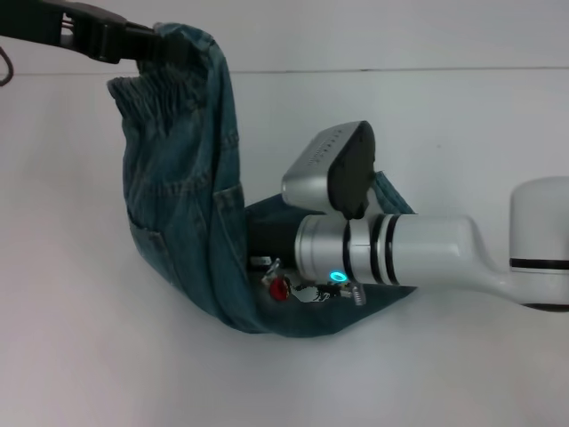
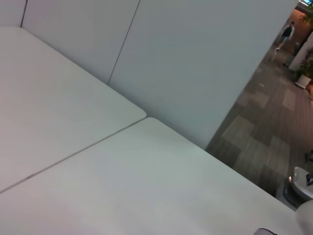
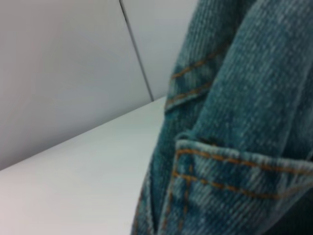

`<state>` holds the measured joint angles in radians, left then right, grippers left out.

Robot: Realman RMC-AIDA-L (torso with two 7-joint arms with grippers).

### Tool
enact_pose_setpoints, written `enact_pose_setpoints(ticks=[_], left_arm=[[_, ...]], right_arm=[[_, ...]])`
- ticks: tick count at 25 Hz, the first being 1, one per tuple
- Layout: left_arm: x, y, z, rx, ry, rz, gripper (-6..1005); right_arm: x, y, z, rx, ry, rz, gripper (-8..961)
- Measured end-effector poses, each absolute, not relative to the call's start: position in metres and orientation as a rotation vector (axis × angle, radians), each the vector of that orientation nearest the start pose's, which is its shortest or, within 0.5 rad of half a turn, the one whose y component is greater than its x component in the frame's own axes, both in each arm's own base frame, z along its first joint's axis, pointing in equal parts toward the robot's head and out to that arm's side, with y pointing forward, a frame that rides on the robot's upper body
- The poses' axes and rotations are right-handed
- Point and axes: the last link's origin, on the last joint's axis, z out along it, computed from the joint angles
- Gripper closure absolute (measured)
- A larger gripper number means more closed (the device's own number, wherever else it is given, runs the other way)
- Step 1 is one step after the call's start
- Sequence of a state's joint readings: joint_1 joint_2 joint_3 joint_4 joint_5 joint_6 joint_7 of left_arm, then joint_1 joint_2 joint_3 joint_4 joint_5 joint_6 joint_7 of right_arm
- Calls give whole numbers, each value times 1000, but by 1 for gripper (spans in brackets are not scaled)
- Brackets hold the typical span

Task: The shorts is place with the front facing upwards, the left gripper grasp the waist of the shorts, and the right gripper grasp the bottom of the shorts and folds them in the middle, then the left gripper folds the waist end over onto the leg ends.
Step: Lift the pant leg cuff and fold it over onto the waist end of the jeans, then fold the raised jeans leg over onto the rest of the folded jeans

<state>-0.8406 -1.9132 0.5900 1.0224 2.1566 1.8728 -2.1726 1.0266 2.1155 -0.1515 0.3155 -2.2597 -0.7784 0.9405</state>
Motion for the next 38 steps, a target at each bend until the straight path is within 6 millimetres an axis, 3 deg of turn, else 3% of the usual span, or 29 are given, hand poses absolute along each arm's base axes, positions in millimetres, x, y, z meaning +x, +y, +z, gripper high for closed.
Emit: enact_pose_setpoints(ticks=[11, 20, 30, 34, 38], left_arm=[[-141, 395, 113, -2843, -864, -551, 965], [-125, 397, 87, -2892, -800, -550, 965], [-96, 395, 28, -2994, -691, -423, 966], [-84, 392, -11, -3024, -640, -344, 966], [-78, 391, -38, -3017, -613, -296, 965]], right_arm=[[193, 367, -148, -2563, 800, 590, 955], [233, 392, -98, -2312, 864, 687, 954], [280, 414, -23, -1965, 908, 768, 954], [285, 414, -13, -1921, 915, 795, 954], [286, 413, -12, -1910, 919, 801, 953]])
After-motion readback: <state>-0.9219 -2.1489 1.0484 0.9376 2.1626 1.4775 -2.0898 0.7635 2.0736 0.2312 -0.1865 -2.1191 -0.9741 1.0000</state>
